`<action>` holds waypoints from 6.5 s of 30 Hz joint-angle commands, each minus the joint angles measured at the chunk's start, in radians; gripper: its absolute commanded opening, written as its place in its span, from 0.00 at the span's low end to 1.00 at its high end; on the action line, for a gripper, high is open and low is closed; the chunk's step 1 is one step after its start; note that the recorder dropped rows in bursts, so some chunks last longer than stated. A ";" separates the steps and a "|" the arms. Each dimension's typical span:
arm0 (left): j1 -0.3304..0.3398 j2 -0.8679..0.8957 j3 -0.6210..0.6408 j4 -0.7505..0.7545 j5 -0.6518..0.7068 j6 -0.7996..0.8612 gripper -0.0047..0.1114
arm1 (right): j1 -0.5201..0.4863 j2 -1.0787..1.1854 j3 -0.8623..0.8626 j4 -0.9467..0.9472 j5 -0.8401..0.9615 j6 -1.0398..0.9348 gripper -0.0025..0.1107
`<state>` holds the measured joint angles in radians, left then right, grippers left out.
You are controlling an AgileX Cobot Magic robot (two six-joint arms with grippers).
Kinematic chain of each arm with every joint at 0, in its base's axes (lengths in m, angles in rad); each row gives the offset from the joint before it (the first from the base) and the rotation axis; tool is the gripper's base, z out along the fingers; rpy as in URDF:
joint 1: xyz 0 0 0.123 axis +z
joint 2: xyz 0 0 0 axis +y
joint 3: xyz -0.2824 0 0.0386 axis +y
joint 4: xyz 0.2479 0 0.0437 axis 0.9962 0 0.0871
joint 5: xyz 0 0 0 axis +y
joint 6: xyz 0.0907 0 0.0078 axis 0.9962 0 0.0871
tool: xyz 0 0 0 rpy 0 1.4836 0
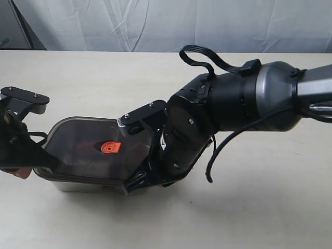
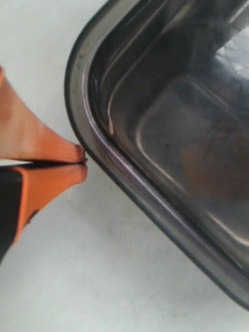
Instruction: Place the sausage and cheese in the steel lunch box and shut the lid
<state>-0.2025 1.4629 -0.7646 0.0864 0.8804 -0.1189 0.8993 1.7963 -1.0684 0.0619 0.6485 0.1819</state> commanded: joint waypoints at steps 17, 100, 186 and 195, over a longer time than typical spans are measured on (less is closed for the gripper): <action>0.001 -0.015 -0.011 -0.005 0.020 0.023 0.04 | -0.003 -0.006 -0.004 -0.189 0.040 0.139 0.02; 0.001 0.119 -0.061 -0.122 -0.094 0.059 0.04 | -0.003 0.115 -0.174 -0.210 -0.051 0.255 0.02; 0.001 -1.188 0.147 -0.158 -0.036 0.050 0.04 | -0.001 -0.733 0.335 -0.094 -0.062 0.054 0.02; 0.001 -1.188 0.147 -0.155 -0.036 0.050 0.04 | -0.145 -0.890 0.335 -0.249 -0.129 0.020 0.02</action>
<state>-0.2025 0.2828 -0.6236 -0.0730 0.8513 -0.0647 0.8562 0.9744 -0.7378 -0.1575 0.5499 0.2131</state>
